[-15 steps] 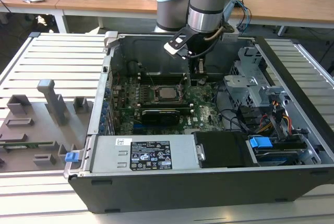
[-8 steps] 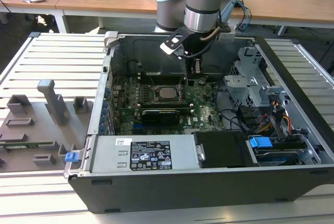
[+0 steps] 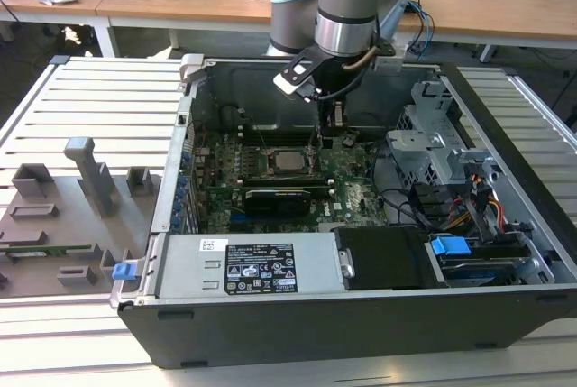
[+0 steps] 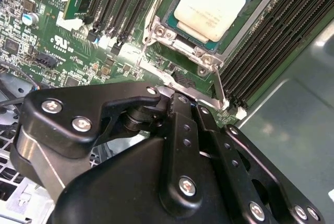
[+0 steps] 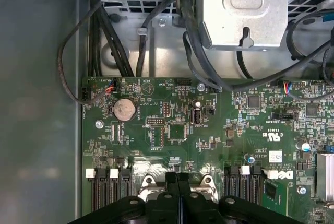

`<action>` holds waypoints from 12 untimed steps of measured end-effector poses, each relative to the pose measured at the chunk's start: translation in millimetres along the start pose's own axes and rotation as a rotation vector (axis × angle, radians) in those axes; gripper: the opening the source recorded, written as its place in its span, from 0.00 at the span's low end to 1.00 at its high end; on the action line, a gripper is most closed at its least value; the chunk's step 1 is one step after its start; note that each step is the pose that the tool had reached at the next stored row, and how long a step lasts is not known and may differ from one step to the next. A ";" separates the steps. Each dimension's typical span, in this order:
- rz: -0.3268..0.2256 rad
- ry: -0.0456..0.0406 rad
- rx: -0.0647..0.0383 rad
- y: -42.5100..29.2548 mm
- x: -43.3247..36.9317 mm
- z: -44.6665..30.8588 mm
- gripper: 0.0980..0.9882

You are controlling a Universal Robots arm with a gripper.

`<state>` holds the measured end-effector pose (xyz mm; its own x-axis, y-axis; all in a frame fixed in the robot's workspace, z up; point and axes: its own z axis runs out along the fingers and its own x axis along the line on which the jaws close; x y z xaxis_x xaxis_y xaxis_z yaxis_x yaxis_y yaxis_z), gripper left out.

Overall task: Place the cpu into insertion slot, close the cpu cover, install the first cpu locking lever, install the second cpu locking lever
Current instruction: 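Close the cpu cover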

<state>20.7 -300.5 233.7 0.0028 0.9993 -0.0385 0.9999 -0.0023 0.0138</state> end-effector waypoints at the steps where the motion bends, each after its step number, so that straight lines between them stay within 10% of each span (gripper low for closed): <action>1: 0.000 0.0000 0.000 -2.2 0.0 0.0 0.01; 12: 0.000 0.0000 0.000 -19.1 0.0 0.2 0.01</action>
<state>1.6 -300.5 233.2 0.0027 0.9993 -0.0385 0.9999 -0.0021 0.0138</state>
